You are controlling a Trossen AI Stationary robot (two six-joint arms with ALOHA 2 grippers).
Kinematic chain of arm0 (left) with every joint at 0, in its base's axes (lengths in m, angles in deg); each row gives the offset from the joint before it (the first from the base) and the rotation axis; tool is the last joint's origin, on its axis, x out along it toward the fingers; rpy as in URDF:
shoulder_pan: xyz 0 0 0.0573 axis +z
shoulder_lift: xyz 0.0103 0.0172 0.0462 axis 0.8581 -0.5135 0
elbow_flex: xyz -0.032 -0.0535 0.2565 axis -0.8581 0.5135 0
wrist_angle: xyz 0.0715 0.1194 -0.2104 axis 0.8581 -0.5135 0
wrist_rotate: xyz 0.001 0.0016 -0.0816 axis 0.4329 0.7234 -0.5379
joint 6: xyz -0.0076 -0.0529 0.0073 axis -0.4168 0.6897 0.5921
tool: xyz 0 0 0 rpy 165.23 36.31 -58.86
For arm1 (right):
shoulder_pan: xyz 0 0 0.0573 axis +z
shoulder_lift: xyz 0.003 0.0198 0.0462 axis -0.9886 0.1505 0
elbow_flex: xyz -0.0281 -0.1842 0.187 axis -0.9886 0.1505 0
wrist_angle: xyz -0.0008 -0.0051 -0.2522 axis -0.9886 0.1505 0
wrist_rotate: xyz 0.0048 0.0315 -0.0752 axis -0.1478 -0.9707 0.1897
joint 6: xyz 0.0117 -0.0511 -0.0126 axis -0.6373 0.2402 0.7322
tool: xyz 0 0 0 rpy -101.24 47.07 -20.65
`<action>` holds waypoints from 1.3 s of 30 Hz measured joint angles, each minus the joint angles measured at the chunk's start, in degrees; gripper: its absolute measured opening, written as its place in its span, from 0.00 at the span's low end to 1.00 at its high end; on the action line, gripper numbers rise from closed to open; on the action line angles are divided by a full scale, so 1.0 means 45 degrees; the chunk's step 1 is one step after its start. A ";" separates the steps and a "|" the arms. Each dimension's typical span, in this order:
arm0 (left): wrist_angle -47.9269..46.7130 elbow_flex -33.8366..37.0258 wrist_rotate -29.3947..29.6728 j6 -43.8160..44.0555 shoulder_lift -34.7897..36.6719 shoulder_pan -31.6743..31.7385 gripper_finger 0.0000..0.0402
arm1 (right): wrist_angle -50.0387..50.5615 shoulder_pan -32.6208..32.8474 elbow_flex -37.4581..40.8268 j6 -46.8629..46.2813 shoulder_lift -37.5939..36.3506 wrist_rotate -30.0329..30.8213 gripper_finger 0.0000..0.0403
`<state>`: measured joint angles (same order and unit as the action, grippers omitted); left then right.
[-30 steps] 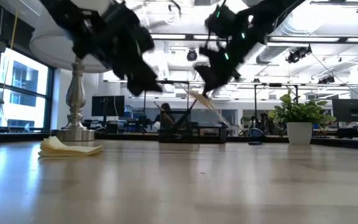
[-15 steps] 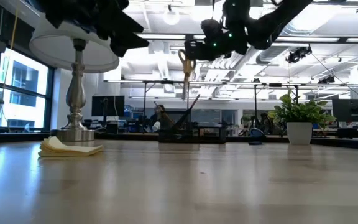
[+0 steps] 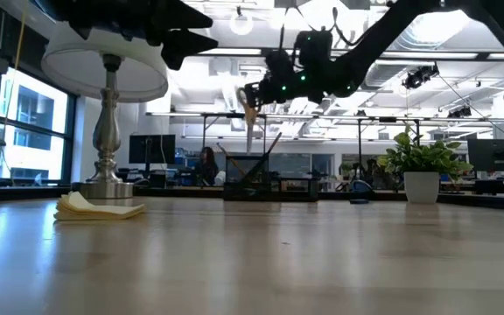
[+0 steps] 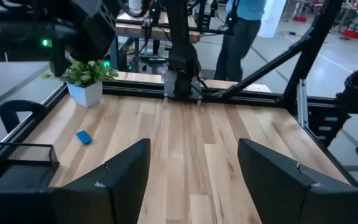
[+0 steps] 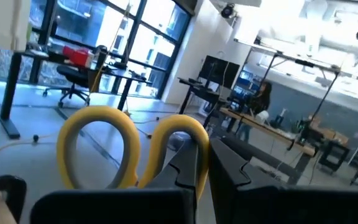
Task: Pick and place office supplies into organizer
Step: Put the scissors into the desk organizer
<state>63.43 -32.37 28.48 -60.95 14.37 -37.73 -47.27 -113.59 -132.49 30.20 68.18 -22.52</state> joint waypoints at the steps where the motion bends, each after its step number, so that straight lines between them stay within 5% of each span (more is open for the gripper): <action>1: 0.0018 0.0000 0.0003 0.0015 0.0000 0.0000 0.58 | -0.0002 -0.0006 -0.0098 0.0091 0.0129 0.0006 0.01; 21: -0.0996 0.0005 0.0619 0.0678 0.0000 -0.0987 0.58 | 0.2592 0.0145 -0.0315 -0.0641 0.0451 -0.0099 0.12; 39: -0.1153 0.0005 0.1383 0.0631 0.0000 -0.1438 0.58 | 0.3234 0.1668 -0.0315 0.3068 0.0446 0.0658 0.10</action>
<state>58.24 -32.35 34.71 -58.11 14.37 -44.20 -32.72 -106.09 -133.90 44.00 70.18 -19.56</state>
